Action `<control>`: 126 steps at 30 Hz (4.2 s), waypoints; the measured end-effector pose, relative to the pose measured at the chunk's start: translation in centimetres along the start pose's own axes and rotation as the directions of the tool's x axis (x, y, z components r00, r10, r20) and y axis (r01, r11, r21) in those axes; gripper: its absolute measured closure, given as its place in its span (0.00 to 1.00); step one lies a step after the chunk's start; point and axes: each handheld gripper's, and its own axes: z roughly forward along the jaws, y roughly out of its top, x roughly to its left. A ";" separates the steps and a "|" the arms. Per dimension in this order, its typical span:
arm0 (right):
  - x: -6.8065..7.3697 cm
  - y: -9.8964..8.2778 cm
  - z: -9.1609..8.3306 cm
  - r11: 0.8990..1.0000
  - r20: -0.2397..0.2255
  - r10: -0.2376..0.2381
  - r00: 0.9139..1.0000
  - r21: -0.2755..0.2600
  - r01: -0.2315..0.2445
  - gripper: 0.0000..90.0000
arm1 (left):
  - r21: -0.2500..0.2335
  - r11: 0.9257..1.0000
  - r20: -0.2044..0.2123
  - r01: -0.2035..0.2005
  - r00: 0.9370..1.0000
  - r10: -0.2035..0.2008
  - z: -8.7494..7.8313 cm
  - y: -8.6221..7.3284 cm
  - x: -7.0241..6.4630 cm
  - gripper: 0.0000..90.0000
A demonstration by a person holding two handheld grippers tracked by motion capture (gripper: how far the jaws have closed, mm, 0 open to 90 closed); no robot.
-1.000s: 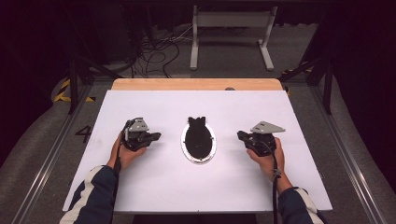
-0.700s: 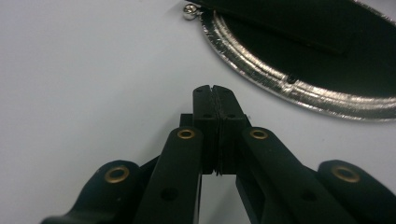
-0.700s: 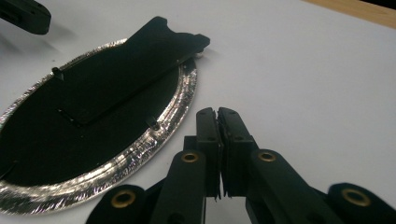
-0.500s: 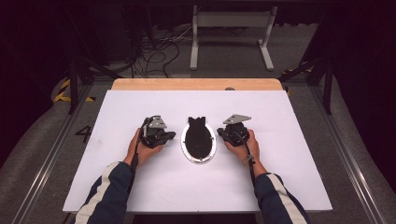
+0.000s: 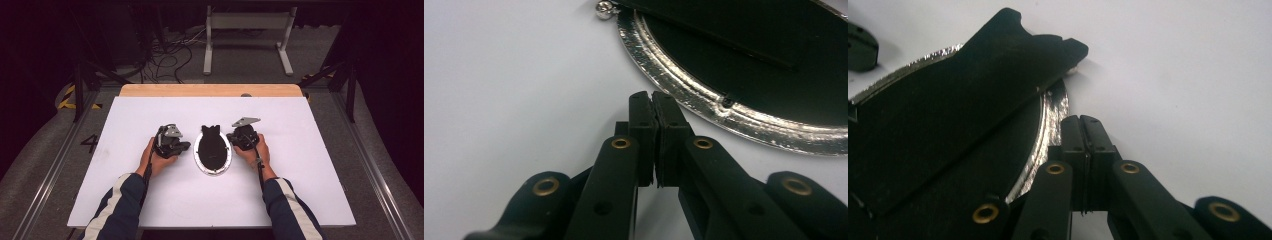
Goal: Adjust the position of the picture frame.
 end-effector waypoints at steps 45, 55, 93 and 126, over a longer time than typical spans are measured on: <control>2.5 -0.3 -0.1 0.996 -0.100 -0.089 0.991 -0.013 0.088 1.00 | -0.017 1.000 -0.021 -0.007 1.000 0.007 -0.2 -0.5 -0.3 1.00; 2.1 -0.9 -1.0 0.996 -0.167 -0.090 0.982 0.011 0.093 1.00 | 0.007 0.999 0.072 -0.035 0.997 0.034 -0.6 -0.6 -1.4 1.00; 13.2 -7.2 -10.1 0.967 -0.276 -0.250 0.928 -0.114 0.227 1.00 | -0.093 0.991 0.052 -0.091 0.994 0.097 -0.2 2.9 -3.4 1.00; 16.3 -9.0 -9.2 0.970 -0.215 -0.244 0.946 -0.051 0.239 1.00 | 0.078 0.990 0.028 -0.121 0.992 0.119 2.3 4.1 -2.3 1.00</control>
